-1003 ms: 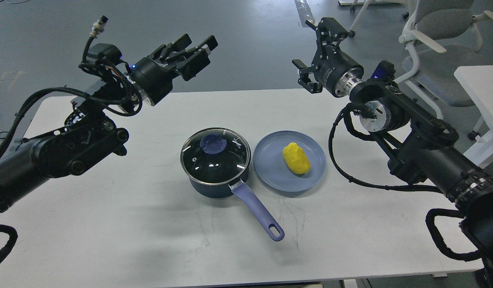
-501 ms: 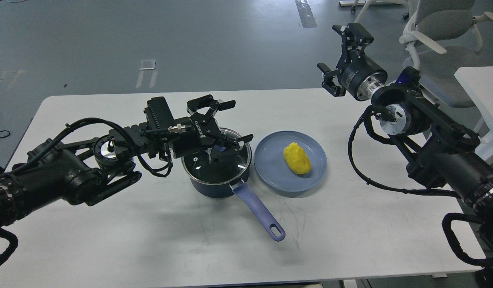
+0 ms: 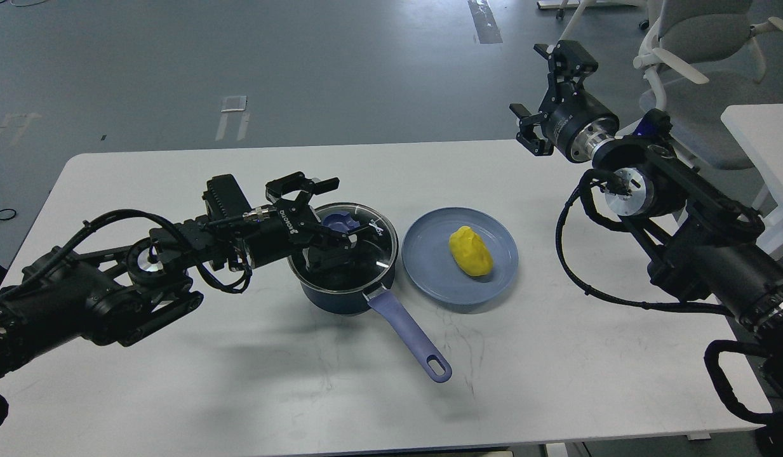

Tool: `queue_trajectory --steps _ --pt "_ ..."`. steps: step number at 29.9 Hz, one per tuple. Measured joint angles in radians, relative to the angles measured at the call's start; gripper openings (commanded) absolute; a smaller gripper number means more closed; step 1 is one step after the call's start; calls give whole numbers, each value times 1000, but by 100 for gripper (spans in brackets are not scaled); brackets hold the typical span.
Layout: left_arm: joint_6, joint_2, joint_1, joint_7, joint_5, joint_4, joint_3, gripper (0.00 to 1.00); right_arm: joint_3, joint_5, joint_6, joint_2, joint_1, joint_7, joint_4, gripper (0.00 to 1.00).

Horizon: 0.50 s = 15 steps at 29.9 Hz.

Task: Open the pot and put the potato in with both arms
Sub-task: 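Reach the left gripper over the pot and grasp the blue lid knob, then lift the glass lid off the saucepan with the left gripper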

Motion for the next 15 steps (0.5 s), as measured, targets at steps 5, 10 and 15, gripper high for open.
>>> queue_trajectory --steps 5,10,15 --pt "0 2 1 0 1 -3 0 98 -3 0 -3 0 0 0 -1 100" --pt "0 1 16 0 9 -14 0 98 -8 0 -5 0 -2 0 -1 100" --pt "0 0 31 0 15 -15 1 98 -10 -2 -6 0 -3 0 -1 100"
